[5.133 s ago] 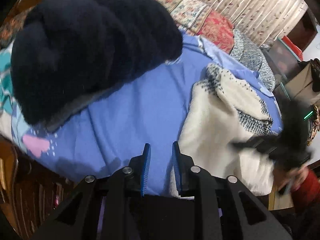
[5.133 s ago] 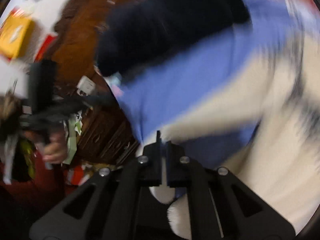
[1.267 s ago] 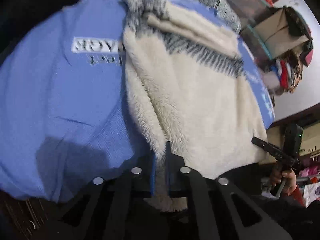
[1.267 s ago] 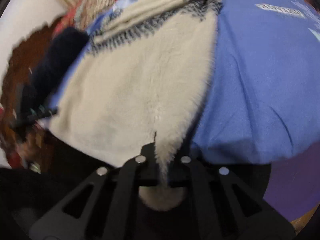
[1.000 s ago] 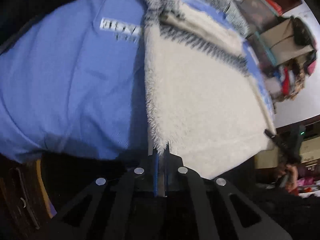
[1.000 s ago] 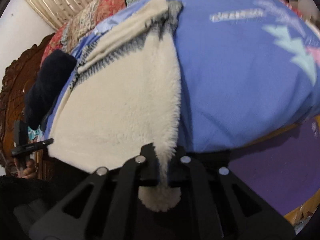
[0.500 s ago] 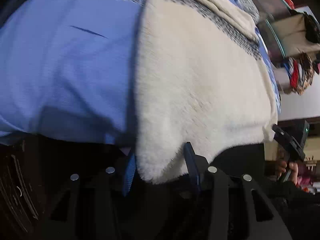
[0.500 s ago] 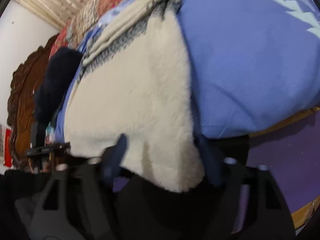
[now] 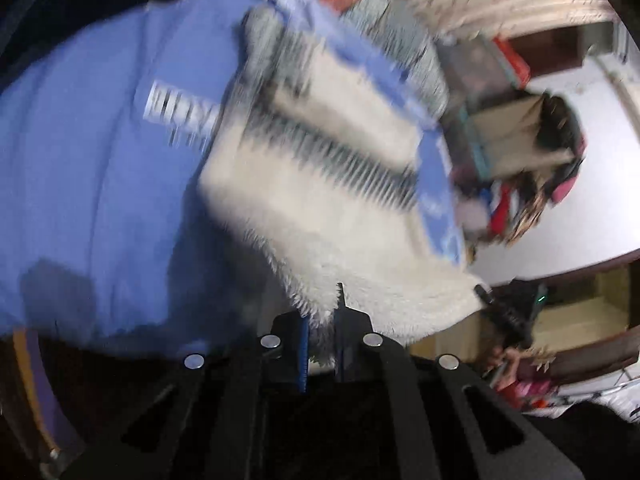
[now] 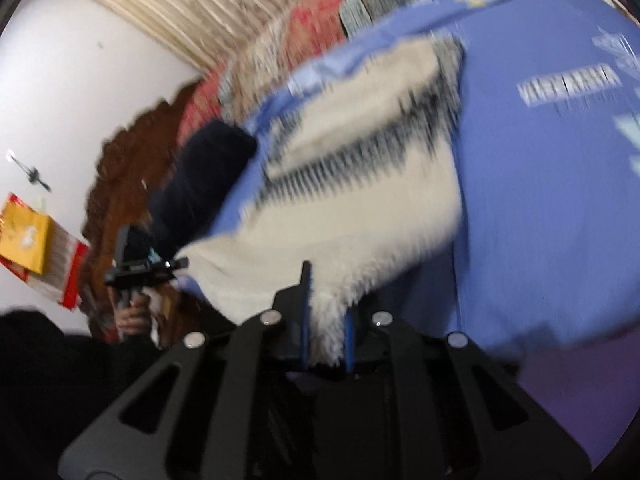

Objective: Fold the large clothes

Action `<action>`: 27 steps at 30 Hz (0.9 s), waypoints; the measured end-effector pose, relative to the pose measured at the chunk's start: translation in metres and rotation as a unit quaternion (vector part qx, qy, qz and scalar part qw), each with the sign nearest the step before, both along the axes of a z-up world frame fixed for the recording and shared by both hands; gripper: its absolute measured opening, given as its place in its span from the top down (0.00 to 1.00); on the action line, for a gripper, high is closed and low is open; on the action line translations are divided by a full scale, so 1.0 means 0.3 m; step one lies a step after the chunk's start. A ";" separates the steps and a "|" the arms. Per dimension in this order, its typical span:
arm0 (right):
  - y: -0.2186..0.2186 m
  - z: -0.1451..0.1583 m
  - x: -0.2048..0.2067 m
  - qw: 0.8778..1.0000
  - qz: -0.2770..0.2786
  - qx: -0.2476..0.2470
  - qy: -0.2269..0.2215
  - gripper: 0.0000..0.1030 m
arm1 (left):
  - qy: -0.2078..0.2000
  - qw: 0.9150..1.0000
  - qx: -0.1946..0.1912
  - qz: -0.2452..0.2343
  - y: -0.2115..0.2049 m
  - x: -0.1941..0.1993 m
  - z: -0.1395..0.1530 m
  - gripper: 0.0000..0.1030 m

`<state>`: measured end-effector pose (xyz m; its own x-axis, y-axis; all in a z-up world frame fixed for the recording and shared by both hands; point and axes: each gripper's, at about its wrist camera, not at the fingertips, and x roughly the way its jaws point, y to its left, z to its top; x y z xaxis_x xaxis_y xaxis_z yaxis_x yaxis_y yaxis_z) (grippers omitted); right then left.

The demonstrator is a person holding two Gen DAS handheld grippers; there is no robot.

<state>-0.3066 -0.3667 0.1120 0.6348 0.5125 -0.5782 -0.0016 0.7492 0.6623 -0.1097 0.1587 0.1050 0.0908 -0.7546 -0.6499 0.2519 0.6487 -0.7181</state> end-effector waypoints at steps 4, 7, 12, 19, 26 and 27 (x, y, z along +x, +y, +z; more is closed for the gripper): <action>-0.095 0.067 0.253 0.999 -0.031 0.027 -0.022 0.88 | -0.017 0.999 -0.012 0.026 -0.079 0.244 0.105 0.69; -0.168 0.107 0.486 0.998 -0.047 0.018 -0.024 0.88 | -0.037 0.999 0.009 0.038 -0.177 0.448 0.173 0.69; -0.335 0.078 0.870 0.995 -0.095 0.025 0.015 0.88 | -0.015 0.995 0.078 0.056 -0.349 0.846 0.180 0.65; -0.456 -0.129 1.130 0.963 -0.249 -0.034 0.099 0.30 | 0.100 0.971 0.190 0.104 -0.455 1.272 -0.096 0.55; -0.080 0.057 1.080 0.976 -0.056 -0.200 -0.059 0.27 | 0.089 0.976 0.185 0.070 -0.480 1.322 -0.110 0.55; 0.008 0.059 1.097 0.976 0.000 -0.208 -0.066 0.23 | 0.084 0.977 0.182 0.068 -0.485 1.324 -0.092 0.55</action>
<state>0.0225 -0.3643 0.1296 0.7172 0.2513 -0.6500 -0.0669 0.9532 0.2948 0.2874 0.0132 0.0775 0.0426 -0.4585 -0.8877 0.0442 0.8885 -0.4567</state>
